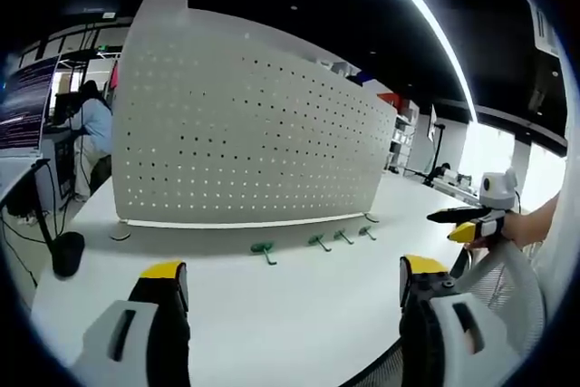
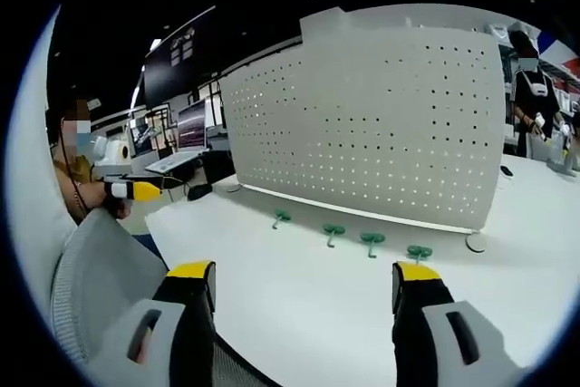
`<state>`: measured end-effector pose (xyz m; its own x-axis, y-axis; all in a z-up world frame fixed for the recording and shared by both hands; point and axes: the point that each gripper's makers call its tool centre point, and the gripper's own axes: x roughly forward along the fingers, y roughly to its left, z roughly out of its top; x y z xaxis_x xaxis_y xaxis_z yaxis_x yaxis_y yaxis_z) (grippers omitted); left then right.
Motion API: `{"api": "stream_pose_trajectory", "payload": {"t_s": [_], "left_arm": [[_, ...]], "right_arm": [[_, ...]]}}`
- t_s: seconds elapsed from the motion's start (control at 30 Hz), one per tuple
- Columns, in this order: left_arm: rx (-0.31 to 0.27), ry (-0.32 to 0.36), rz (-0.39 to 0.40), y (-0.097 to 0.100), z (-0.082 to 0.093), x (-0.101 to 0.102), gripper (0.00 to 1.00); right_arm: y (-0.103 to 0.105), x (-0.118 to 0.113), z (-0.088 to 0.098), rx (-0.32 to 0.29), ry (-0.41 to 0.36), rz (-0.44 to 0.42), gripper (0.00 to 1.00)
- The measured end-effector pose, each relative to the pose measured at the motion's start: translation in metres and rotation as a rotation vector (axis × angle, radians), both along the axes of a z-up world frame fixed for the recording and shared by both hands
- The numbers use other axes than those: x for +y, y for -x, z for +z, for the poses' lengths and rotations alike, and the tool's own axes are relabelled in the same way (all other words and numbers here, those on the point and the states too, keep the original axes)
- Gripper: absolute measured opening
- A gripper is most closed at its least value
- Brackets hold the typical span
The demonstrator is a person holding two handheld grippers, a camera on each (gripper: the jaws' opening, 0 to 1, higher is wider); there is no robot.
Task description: Insert the hook assembly into the mounting plate slot until the hook locks in place.
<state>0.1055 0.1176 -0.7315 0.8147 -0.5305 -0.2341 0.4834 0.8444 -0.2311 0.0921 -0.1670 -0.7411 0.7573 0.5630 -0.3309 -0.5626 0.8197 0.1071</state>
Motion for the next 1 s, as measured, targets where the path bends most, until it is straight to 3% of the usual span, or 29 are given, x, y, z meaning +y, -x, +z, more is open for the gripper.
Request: {"api": "stream_pose_trajectory", "payload": {"t_s": [0.37,0.83,1.0], "left_arm": [[0.042,-0.015,-0.046,-0.005,-0.002,0.014,1.0],[0.112,-0.048,-0.119,-0.009,-0.011,0.008,1.0],[0.148,-0.123,-0.196,-0.013,-0.019,0.001,0.99]], "right_arm": [[-0.005,-0.008,0.0,0.033,0.004,0.009,0.78],[-0.009,0.0,-0.006,0.07,0.015,0.045,0.75],[-0.012,0.004,-0.006,0.074,0.024,0.07,0.75]]}}
